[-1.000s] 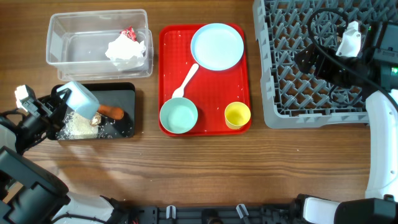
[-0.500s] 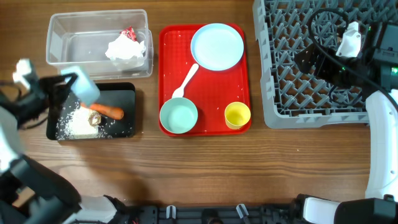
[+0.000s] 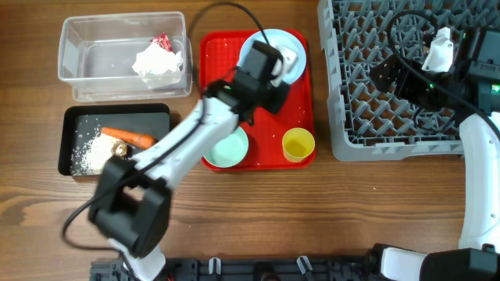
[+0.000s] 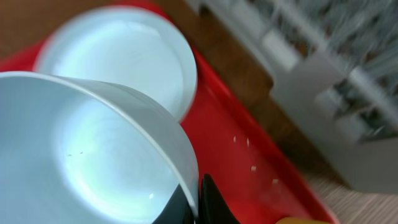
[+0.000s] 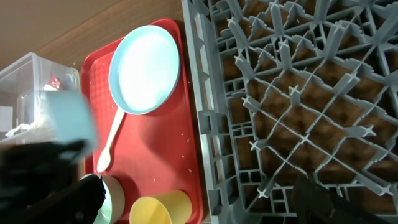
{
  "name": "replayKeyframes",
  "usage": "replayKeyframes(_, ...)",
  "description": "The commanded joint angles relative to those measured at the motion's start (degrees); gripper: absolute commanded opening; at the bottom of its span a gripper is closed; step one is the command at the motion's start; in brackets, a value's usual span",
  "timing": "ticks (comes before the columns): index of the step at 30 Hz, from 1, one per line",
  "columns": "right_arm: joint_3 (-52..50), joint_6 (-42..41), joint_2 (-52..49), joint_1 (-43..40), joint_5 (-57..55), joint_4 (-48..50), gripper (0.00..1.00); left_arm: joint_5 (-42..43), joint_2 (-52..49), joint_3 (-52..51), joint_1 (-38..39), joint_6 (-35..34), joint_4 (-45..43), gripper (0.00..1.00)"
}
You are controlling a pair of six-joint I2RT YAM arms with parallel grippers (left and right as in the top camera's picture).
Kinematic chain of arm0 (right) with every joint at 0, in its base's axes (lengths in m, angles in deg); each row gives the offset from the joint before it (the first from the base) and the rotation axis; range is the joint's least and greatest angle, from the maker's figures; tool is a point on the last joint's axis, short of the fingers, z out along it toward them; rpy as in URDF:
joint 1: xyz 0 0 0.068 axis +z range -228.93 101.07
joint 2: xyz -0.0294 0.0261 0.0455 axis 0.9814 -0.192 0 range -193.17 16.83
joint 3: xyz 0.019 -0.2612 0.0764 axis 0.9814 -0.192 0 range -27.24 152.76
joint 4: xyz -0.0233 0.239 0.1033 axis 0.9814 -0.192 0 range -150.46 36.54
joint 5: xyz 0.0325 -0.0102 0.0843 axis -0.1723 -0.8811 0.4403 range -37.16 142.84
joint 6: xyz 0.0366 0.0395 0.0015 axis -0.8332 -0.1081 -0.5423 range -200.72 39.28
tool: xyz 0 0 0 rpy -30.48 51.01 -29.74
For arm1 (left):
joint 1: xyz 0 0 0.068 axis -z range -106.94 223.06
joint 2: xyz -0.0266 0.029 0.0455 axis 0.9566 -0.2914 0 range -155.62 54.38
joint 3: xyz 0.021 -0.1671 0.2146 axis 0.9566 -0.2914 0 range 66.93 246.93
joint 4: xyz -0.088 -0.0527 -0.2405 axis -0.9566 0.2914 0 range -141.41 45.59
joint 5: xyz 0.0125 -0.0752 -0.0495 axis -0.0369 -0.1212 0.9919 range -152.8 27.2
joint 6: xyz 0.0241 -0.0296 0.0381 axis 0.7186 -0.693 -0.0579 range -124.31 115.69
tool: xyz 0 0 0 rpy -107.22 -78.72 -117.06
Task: Sort waste into correct bins and load items into the dishwasher rack
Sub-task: 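Return the empty blue bowl to the red tray with the left gripper, then grasp the yellow cup with the left gripper and lift it up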
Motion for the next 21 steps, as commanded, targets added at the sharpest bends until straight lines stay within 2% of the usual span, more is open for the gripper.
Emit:
replayKeyframes(1,0.3,0.0,-0.6,0.0,-0.8,0.2,1.00,-3.2,-6.9,0.4,4.0,2.3,-0.6,0.04)
replayKeyframes(5,0.3,0.0,-0.6,0.0,-1.0,0.3,1.00,-3.2,-8.3,0.4,6.8,2.1,2.4,0.04)
replayKeyframes(9,0.3,0.0,-0.6,0.0,-1.0,0.3,1.00,-3.2,-8.3,0.4,6.5,1.9,5.8,0.04)
replayKeyframes(10,0.3,0.0,-0.6,0.0,-1.0,0.3,1.00,-3.2,-8.3,0.4,6.5,1.9,6.4,0.07)
replayKeyframes(11,0.3,0.0,-0.6,0.0,-1.0,0.3,1.00,-3.2,-8.3,0.4,6.5,1.9,6.9,0.33)
replayKeyframes(14,0.3,0.0,-0.6,0.0,-1.0,0.3,1.00,-4.3,-8.3,0.4,6.3,1.3,7.0,0.63)
replayKeyframes(15,0.3,-0.1,-0.6,0.0,-1.0,0.4,1.00,-8.2,-8.1,0.5,5.7,-2.9,7.0,0.66)
replayKeyframes(17,0.3,0.0,-0.6,0.0,-1.0,0.3,1.00,-10.2,-6.4,0.5,3.5,-6.9,7.4,0.70)
replayKeyframes(21,0.3,-0.2,-0.6,0.0,-1.0,0.8,1.00,-9.6,0.4,0.5,0.1,-7.4,7.2,0.83)
